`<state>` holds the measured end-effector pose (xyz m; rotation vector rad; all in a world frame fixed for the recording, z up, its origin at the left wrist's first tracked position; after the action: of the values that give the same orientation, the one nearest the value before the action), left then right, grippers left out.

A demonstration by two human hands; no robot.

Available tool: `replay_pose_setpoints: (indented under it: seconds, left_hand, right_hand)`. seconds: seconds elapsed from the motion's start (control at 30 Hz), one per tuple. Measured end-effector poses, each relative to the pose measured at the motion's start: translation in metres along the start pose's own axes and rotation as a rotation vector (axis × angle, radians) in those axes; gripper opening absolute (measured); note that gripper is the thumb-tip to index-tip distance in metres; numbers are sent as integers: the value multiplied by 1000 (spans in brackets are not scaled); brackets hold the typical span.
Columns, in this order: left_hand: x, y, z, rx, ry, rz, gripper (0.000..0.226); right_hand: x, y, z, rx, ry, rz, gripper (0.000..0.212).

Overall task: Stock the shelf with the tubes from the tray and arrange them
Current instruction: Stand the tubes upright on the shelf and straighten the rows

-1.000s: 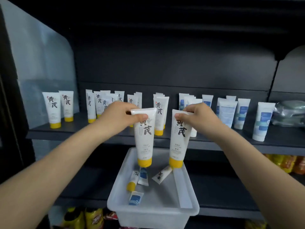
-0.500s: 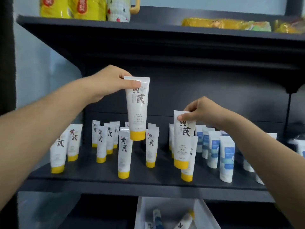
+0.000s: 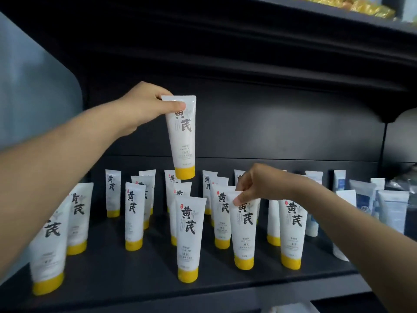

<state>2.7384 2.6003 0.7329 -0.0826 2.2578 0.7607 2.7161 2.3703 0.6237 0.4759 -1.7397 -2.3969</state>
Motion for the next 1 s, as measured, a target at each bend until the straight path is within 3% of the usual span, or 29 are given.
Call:
replay_pose_setpoints:
  seconds: [0.37,0.73,1.0]
  left_hand:
    - [-1,10,2,-13,-15,-36,21]
    - [31,23,-21,-117,46,0,5]
    - [69,27,-9,-197,119,114,7]
  right_hand:
    - [-8,-12,-1,143,-25,25,48]
    - [2,3,7,283,75,120,37]
    - [14,41,37,277,147,8,27]
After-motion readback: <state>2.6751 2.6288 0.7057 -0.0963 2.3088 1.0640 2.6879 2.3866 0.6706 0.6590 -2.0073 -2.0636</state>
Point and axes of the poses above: each hand's wrist, its own x-axis away from the middle knuckle, its own y-axis out of the back of the hand, z = x × y, the point moved 4 cm from there along -x, towards the middle knuckle
